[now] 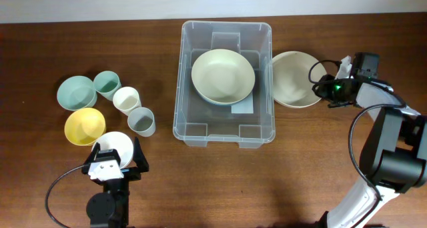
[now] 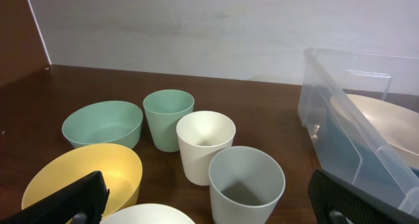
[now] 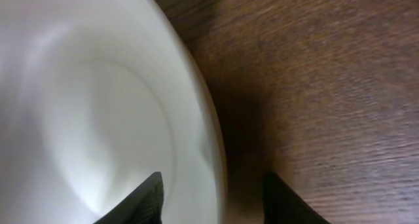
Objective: Pack container
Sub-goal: 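Move the right gripper to the second cream bowl and grasp its rim, then lift the second cream bowl and stack it into the container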
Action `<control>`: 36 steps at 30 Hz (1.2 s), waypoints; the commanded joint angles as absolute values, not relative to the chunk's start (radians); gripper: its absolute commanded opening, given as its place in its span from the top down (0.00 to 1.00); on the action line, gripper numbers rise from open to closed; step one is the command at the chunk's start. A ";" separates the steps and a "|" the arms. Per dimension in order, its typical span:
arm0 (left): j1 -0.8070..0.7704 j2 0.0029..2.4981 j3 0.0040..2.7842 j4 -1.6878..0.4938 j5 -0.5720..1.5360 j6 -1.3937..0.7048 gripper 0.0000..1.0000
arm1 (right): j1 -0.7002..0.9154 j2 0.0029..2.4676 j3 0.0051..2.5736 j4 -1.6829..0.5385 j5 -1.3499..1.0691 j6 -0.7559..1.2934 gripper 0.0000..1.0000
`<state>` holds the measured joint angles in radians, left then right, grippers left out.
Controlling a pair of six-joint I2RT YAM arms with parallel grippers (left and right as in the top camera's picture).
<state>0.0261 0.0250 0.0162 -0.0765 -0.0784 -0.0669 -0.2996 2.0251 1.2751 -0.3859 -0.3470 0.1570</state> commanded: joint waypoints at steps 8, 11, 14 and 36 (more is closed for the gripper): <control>0.022 0.019 0.009 -0.076 -0.074 -0.048 0.00 | -0.297 2.037 1.268 -0.373 -0.378 0.154 0.96; 0.022 0.019 0.009 -0.076 -0.074 -0.048 0.00 | -0.297 2.037 1.268 -0.373 -0.378 0.154 0.96; 0.022 0.019 0.009 -0.076 -0.075 -0.048 0.00 | -0.305 2.037 1.268 -0.372 -0.379 0.154 0.96; 0.022 0.019 0.009 -0.076 -0.075 -0.048 0.00 | -0.660 1.995 1.276 -0.377 -0.806 0.138 0.96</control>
